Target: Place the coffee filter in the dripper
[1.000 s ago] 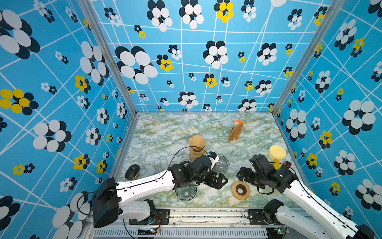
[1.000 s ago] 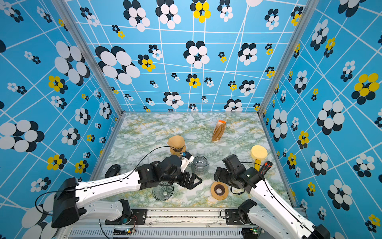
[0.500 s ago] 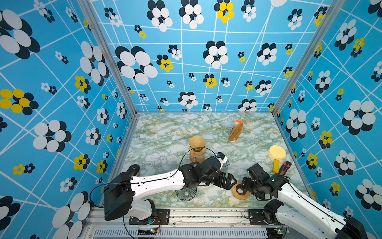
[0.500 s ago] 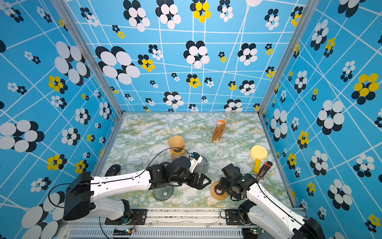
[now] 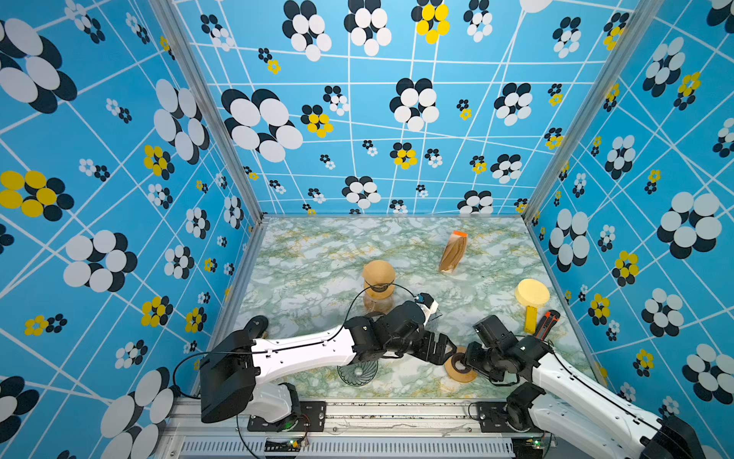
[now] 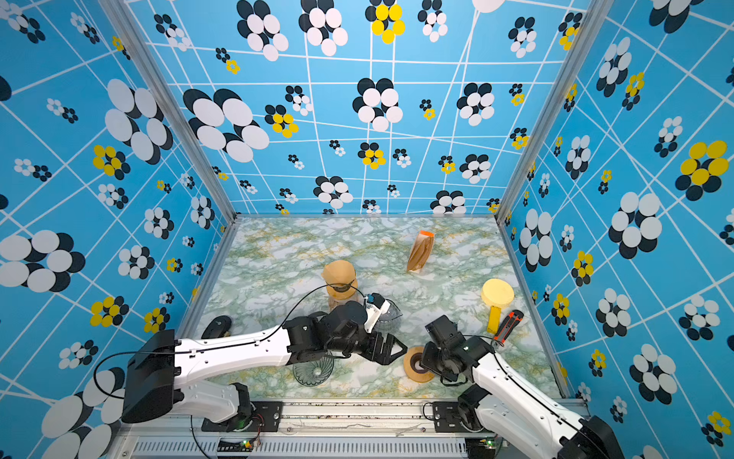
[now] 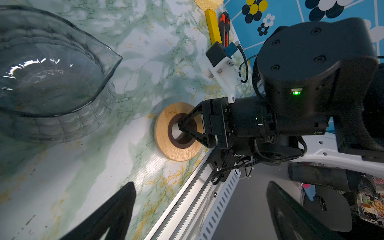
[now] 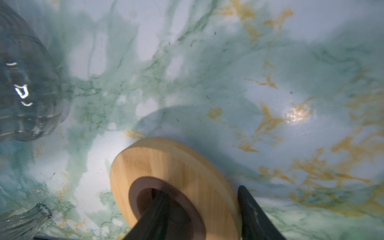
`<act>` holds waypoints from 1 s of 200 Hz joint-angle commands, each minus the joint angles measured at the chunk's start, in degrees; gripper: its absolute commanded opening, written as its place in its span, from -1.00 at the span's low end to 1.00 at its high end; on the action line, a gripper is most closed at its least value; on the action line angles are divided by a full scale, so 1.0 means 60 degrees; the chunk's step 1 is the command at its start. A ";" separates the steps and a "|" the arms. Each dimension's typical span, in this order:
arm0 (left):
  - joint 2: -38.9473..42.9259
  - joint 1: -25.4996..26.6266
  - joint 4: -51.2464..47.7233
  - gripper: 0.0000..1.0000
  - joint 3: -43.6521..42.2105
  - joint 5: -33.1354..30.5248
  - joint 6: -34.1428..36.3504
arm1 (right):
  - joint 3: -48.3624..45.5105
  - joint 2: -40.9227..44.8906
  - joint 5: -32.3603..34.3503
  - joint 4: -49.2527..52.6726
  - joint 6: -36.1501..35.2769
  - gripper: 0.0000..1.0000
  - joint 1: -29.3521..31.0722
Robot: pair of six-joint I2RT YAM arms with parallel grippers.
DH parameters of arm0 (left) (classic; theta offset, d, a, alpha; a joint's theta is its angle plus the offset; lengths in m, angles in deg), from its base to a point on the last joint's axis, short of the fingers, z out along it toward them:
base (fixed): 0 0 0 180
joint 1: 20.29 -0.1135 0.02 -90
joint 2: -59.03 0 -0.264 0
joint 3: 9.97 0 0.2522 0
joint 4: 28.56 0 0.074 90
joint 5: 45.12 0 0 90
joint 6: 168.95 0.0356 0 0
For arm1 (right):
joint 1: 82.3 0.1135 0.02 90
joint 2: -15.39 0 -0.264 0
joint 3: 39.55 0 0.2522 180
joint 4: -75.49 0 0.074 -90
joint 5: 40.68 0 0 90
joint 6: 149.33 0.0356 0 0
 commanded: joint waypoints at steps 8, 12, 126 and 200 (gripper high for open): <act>-0.0176 0.0017 -0.0159 0.98 0.0387 -0.0147 0.0159 | 0.0374 0.0097 -0.0192 -0.0018 -0.0314 -0.01 -0.0031; -0.0187 0.0017 -0.0170 0.98 0.0394 -0.0142 0.0172 | 0.0388 0.0095 -0.0200 -0.0024 -0.0330 -0.03 -0.0036; -0.0202 -0.0070 -0.0267 0.98 0.0451 -0.0166 0.0203 | 0.0976 0.0154 -0.0522 -0.0133 -0.0672 -0.27 0.0094; -0.0139 -0.0190 -0.0222 0.98 0.0317 -0.0095 0.0074 | 0.0963 -0.0259 -0.0446 -0.0546 -0.0624 -0.47 0.0293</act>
